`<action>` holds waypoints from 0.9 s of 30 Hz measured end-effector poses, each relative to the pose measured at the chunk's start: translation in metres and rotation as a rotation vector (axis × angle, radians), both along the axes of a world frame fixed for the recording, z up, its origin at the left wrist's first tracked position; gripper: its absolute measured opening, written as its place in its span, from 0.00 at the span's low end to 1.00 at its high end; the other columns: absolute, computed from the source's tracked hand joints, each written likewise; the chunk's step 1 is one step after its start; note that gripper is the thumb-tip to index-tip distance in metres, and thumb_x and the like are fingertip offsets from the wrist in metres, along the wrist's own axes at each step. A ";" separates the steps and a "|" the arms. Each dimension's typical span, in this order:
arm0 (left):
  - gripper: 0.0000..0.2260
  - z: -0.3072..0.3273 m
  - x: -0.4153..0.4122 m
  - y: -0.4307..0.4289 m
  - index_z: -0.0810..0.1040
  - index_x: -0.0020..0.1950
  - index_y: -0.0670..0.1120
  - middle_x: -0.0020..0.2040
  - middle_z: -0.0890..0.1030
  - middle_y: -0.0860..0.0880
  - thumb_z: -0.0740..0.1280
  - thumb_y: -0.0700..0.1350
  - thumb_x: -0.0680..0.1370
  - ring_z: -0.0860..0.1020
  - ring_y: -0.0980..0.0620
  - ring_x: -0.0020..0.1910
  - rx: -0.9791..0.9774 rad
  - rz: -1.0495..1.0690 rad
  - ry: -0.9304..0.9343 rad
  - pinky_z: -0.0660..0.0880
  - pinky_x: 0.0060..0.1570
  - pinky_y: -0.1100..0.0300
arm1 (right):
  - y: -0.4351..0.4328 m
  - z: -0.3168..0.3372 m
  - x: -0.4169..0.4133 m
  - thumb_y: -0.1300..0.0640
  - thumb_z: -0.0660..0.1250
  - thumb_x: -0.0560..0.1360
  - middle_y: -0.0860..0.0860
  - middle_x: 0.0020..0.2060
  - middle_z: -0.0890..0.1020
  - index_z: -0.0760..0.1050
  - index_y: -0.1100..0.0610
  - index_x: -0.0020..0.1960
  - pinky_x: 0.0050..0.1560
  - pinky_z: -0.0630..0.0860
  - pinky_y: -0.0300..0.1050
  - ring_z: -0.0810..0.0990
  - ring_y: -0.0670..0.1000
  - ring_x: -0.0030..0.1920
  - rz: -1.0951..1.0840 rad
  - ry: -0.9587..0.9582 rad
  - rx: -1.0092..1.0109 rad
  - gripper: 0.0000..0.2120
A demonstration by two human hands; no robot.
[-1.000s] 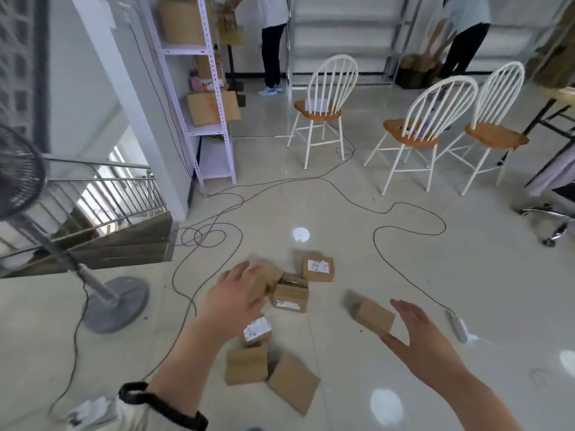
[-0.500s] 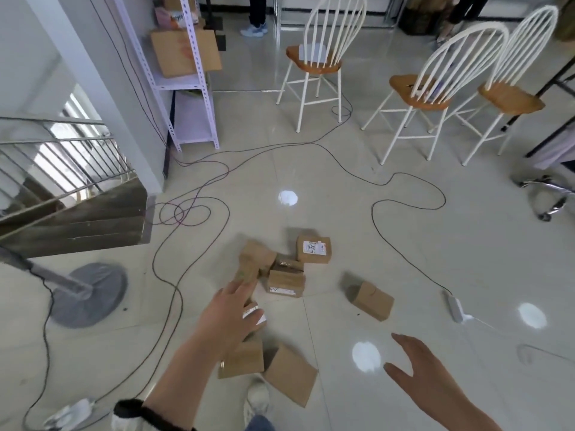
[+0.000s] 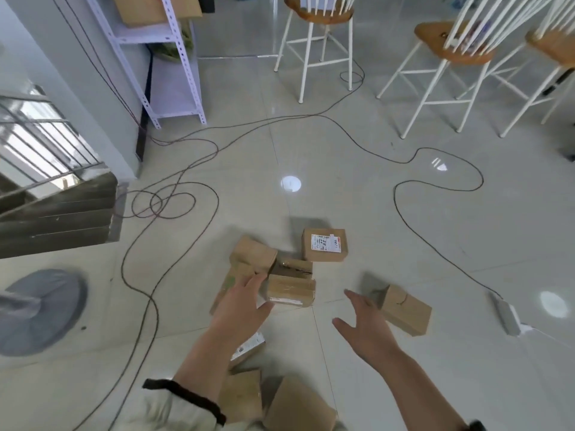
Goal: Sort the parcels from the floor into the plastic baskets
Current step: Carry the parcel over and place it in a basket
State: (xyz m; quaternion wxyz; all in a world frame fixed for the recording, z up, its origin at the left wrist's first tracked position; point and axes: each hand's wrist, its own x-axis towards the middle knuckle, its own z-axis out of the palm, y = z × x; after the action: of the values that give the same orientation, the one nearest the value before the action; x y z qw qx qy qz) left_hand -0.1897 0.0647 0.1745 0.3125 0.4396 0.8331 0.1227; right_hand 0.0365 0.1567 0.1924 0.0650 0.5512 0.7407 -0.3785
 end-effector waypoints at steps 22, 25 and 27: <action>0.43 -0.427 -0.001 0.142 0.44 0.77 0.56 0.76 0.54 0.48 0.70 0.50 0.73 0.53 0.34 0.72 -0.257 -0.329 0.359 0.64 0.68 0.43 | 0.122 -0.443 -0.084 0.41 0.59 0.77 0.56 0.53 0.76 0.68 0.62 0.65 0.42 0.72 0.42 0.76 0.55 0.50 -0.328 0.148 -0.230 0.27; 0.43 -0.422 -0.002 0.149 0.50 0.76 0.55 0.70 0.63 0.48 0.73 0.55 0.69 0.62 0.37 0.67 -0.262 -0.366 0.335 0.68 0.64 0.45 | 0.133 -0.439 -0.072 0.44 0.61 0.75 0.53 0.46 0.75 0.72 0.59 0.55 0.38 0.71 0.42 0.75 0.52 0.44 -0.296 0.144 -0.229 0.19; 0.43 -0.416 -0.005 0.156 0.58 0.74 0.54 0.66 0.69 0.48 0.75 0.59 0.64 0.70 0.42 0.63 -0.243 -0.348 0.254 0.71 0.61 0.49 | 0.149 -0.435 -0.066 0.43 0.60 0.75 0.55 0.44 0.76 0.72 0.59 0.48 0.41 0.71 0.44 0.75 0.54 0.42 -0.337 0.158 -0.190 0.18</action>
State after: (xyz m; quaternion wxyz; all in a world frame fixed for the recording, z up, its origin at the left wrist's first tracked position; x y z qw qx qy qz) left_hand -0.1945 0.2207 -0.2411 0.2723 0.5476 0.7860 -0.0901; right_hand -0.0292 0.3055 -0.2428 -0.0057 0.6273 0.6020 -0.4941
